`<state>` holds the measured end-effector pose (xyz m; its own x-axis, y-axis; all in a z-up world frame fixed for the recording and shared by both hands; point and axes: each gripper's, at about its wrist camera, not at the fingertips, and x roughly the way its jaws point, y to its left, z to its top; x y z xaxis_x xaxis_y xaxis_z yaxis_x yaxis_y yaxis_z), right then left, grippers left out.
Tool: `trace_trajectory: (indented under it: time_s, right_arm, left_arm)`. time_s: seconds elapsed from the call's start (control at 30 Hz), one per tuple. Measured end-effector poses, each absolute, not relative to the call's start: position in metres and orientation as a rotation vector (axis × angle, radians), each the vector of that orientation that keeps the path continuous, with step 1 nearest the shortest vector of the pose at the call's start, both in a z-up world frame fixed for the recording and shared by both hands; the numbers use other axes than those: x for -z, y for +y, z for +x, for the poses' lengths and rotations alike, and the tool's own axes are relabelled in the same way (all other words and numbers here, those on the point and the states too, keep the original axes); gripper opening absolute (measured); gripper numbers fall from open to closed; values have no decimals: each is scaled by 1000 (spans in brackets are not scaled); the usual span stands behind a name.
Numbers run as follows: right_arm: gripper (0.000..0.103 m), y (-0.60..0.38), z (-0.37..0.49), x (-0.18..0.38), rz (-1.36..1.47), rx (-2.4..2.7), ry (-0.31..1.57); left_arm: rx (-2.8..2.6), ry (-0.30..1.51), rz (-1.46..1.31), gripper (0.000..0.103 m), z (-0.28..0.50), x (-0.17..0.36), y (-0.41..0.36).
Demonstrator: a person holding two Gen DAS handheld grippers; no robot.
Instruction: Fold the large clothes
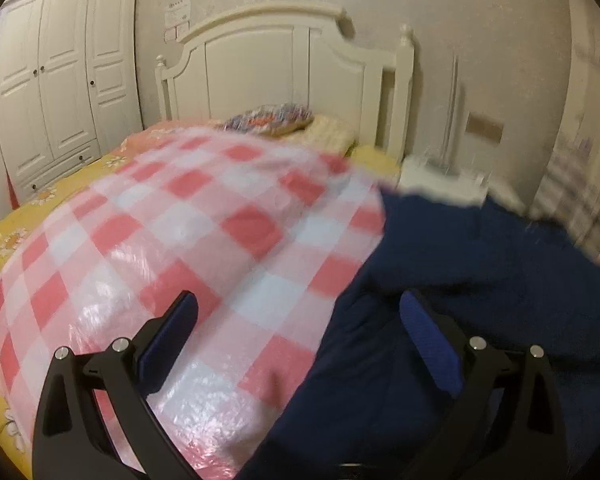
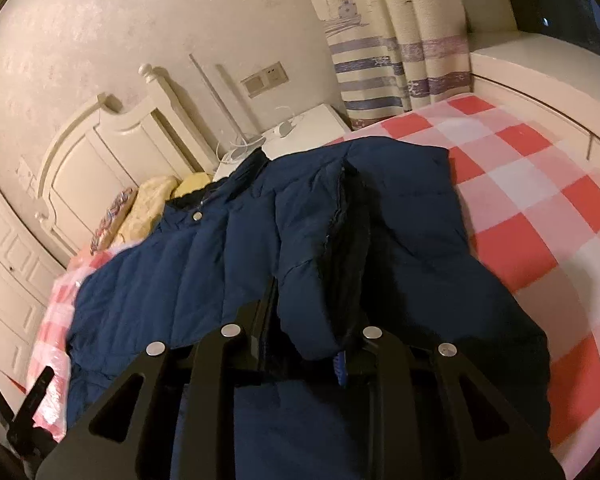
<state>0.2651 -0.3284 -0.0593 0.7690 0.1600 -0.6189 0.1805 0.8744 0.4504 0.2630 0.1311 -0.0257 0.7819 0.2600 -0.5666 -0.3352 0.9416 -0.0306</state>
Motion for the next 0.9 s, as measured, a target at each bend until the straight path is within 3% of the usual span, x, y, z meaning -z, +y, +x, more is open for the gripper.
trace_trajectory:
  time_s: [0.03,0.1,0.13,0.17,0.33,0.57,0.83,0.9]
  right_arm:
    - [24,-328,262,58,525,5,697]
    - [33,-329,255,52,544,11,681]
    - [48,-331,251,47,551,48,676]
    - [51,-334,245,39,559,104,634]
    - [52,-298,247,-6,293,122,522]
    - [66,-257,303,54,6,52,806]
    - [69,-263,296,50,63,38,755]
    - [76,-259,305,41,50,44,736]
  left_arm:
    - [-284,564,-148,100,262,13,129]
    - [-203,542,-116,100,271,-9,114]
    - [-164,553,-77,101,282,-16,103]
    - [-132,574,-40,101,294,-21,91]
    - [-105,709,44,101,361,6,44]
    - [-116,811,172,101,383,80,9]
    - [-109,783,173,101,380,87,9]
    - [-108,784,173,101,379,86,9]
